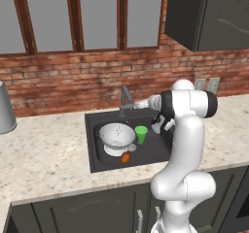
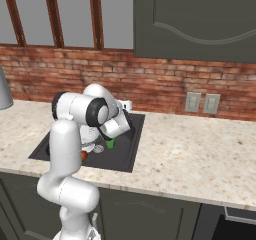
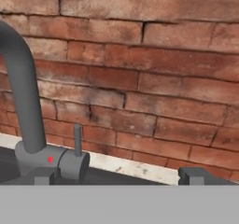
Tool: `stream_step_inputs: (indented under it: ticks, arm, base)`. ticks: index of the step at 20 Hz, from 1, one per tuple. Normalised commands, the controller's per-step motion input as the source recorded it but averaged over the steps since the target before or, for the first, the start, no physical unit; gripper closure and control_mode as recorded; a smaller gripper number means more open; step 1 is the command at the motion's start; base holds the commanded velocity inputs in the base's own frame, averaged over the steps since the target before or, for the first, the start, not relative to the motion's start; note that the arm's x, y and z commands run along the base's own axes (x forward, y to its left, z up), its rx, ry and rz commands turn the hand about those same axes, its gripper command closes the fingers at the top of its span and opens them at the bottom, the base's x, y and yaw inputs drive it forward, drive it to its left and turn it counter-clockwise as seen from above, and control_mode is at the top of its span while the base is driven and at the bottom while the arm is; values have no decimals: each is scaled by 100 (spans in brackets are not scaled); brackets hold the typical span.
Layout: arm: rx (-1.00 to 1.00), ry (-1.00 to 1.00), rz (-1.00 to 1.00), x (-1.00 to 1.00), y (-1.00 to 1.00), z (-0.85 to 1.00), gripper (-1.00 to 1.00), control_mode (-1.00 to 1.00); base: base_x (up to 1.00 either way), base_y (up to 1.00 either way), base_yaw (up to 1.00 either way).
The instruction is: Pick the cup and colander and place them in the sink. Then turn on the water.
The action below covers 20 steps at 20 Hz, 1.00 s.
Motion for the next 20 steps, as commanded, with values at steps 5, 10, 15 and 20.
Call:
stream_step_inputs:
  ticks: [5, 10, 15, 20]
  arm:
    - [0, -9, 5, 1, -2, -15, -100, -100]
    - [0, -6, 5, 0, 0, -16, -100, -100]
    - [0, -4, 6, 0, 0, -15, -100, -100]
    - [1, -5, 7, 0, -2, -11, -100, -100]
  base:
    - [0, 0, 0]
    - [0, 0, 0]
    - [0, 0, 0]
    - [0, 0, 0]
